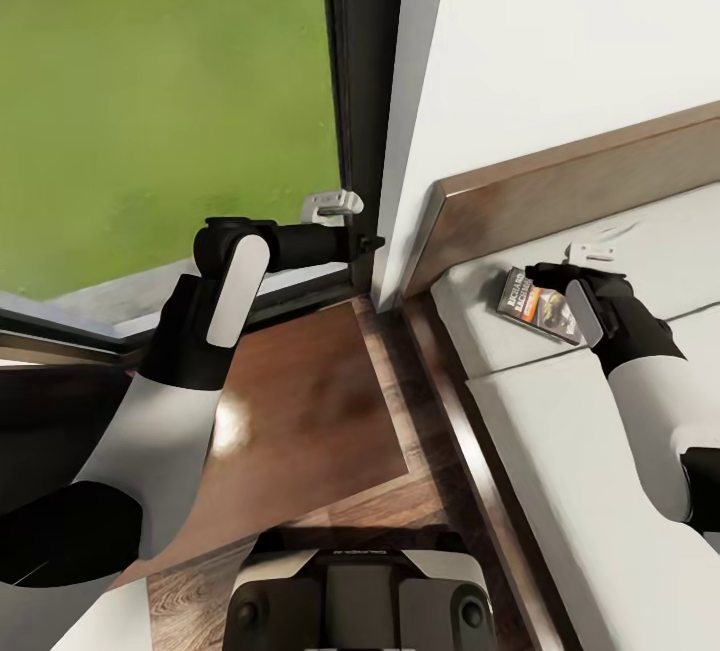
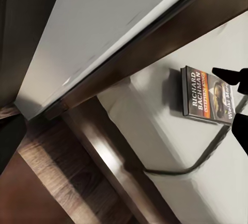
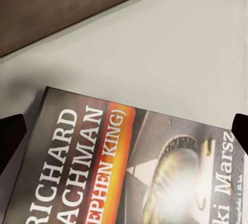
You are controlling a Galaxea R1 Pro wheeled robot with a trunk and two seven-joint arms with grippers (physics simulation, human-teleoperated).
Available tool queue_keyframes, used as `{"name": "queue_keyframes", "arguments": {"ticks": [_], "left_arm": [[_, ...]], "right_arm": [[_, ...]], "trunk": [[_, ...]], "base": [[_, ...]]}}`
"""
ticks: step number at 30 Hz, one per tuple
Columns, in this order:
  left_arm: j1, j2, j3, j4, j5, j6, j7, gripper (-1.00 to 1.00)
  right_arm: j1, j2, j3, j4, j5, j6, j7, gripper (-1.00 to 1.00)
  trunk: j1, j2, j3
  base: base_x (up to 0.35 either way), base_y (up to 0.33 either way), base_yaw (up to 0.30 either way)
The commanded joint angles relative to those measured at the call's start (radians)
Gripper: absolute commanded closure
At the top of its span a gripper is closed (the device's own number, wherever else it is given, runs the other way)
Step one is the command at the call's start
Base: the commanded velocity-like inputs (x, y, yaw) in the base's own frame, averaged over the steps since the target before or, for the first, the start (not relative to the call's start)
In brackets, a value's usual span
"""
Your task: In the bedroom, move the book from the bed onto either nightstand, and place the two sandals side by side next to the bed.
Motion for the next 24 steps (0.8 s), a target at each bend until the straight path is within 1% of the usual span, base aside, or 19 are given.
{"name": "queue_keyframes", "arguments": {"ticks": [1, 7, 12, 16, 20, 24], "left_arm": [[-0.001, 0.0, 0.001, 0.0, -0.005, 0.004, -0.005, -1.0], [-0.001, 0.0, 0.001, 0.0, -0.005, 0.004, -0.005, -1.0], [-0.001, 0.0, 0.001, -0.001, -0.005, 0.004, -0.005, -1.0], [-0.001, 0.0, 0.001, -0.002, -0.005, 0.004, -0.005, -1.0], [-0.001, 0.0, 0.001, -0.002, -0.005, 0.004, -0.005, -1.0], [-0.001, 0.0, 0.001, -0.002, -0.005, 0.004, -0.005, -1.0]], "right_arm": [[0.0, -0.001, 0.003, -0.002, -0.011, 0.004, -0.007, -1.0], [0.0, -0.002, 0.003, -0.003, -0.012, 0.0, -0.007, -1.0], [0.0, -0.003, 0.003, -0.002, -0.013, -0.02, -0.006, -1.0], [0.0, -0.003, 0.003, 0.003, -0.017, -0.049, -0.006, -1.0], [0.0, -0.003, 0.004, 0.008, -0.022, -0.106, -0.005, -1.0], [0.0, -0.003, 0.003, 0.014, -0.024, -0.129, -0.005, -1.0]], "trunk": [[0.0, 0.0, -0.001], [0.0, 0.0, -0.001], [0.0, 0.0, -0.001], [0.0, 0.0, -0.001], [0.0, 0.0, -0.001], [0.0, 0.0, -0.001]], "base": [[0.0, 0.0, 0.0], [0.0, 0.0, 0.0], [0.0, 0.0, 0.0], [0.0, 0.0, 0.0], [0.0, 0.0, 0.0], [0.0, 0.0, 0.0]]}}
